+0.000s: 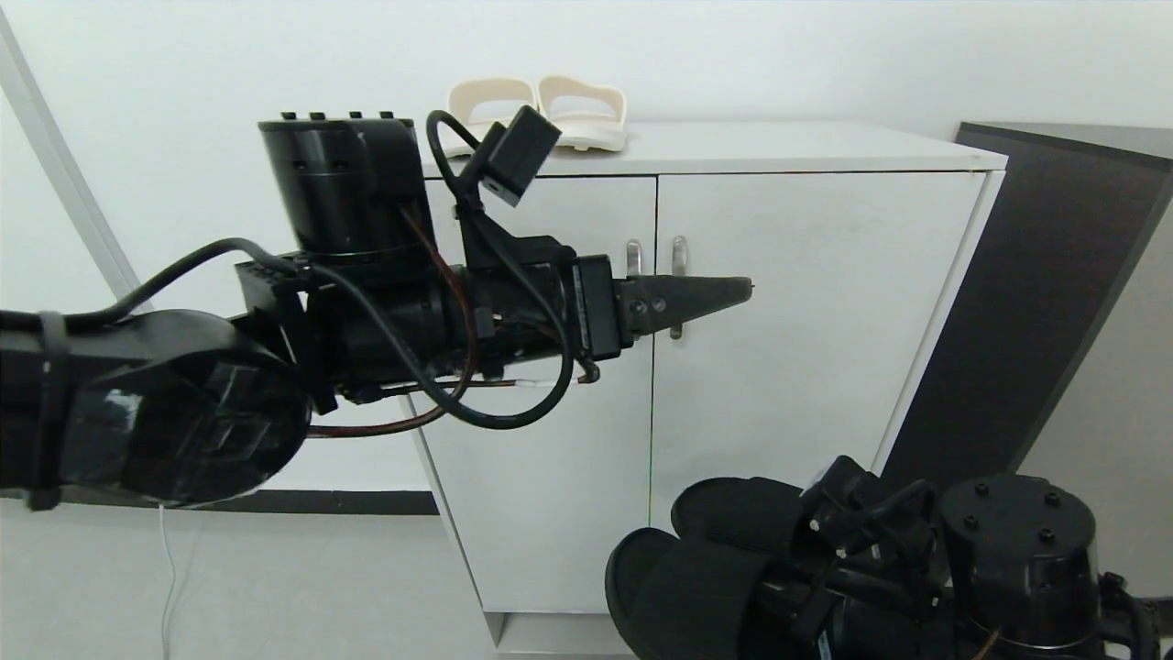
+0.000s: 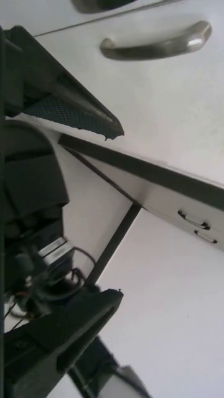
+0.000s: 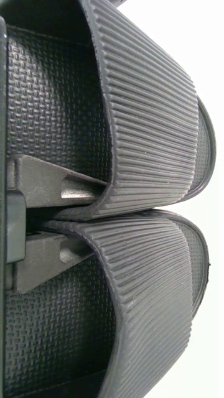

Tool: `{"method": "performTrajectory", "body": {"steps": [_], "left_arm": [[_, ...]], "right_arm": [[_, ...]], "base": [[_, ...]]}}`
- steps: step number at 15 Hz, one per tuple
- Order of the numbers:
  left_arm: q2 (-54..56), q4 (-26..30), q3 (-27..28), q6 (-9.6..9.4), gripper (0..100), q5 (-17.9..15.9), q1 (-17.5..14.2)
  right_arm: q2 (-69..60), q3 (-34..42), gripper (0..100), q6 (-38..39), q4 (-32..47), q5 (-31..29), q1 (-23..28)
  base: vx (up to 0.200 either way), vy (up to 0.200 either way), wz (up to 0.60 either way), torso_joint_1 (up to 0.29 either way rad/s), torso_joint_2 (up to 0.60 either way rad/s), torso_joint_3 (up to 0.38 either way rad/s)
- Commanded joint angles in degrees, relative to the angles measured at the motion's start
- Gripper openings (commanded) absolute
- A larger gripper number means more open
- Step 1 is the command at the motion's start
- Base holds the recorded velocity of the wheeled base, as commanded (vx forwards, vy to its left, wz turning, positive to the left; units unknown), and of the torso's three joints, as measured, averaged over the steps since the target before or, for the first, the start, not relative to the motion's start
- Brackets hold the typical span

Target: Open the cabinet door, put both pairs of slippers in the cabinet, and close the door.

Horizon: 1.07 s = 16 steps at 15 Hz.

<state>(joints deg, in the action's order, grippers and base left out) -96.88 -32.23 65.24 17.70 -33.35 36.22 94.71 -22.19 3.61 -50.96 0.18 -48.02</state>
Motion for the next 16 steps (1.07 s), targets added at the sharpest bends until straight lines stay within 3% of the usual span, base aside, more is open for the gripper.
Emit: {"method": "performTrajectory", "body": {"steps": [1,3,5,8,16], "left_arm": [[-5.43,0.06,3.93,0.05,100,0.31,-0.01],[-6.66,0.15,5.07,0.14,100,0.92,-0.01],[-7.62,0.15,6.04,0.05,100,4.17,-0.01],[-7.8,0.15,6.21,0.05,100,6.37,-0.36],[-10.44,0.85,9.64,0.05,100,10.06,-1.77]], "right_arm": [[0.56,0.13,0,0.0,-0.02,0.17,-0.06],[0.56,0.13,0,0.0,-0.02,0.26,-0.06],[0.65,0.13,0,0.0,-0.02,0.17,-0.06],[0.74,0.13,0,0.0,-0.02,0.26,-0.06],[0.74,0.13,0,0.0,-0.02,0.26,-0.06]], "base": [[0.0,0.0,0.0,0.0,0.0,0.0],[0.0,0.0,0.0,0.0,0.0,0.0],[0.0,0.0,0.0,0.0,0.0,0.0],[0.0,0.0,0.0,0.0,0.0,0.0],[0.0,0.0,0.0,0.0,0.0,0.0]]}}
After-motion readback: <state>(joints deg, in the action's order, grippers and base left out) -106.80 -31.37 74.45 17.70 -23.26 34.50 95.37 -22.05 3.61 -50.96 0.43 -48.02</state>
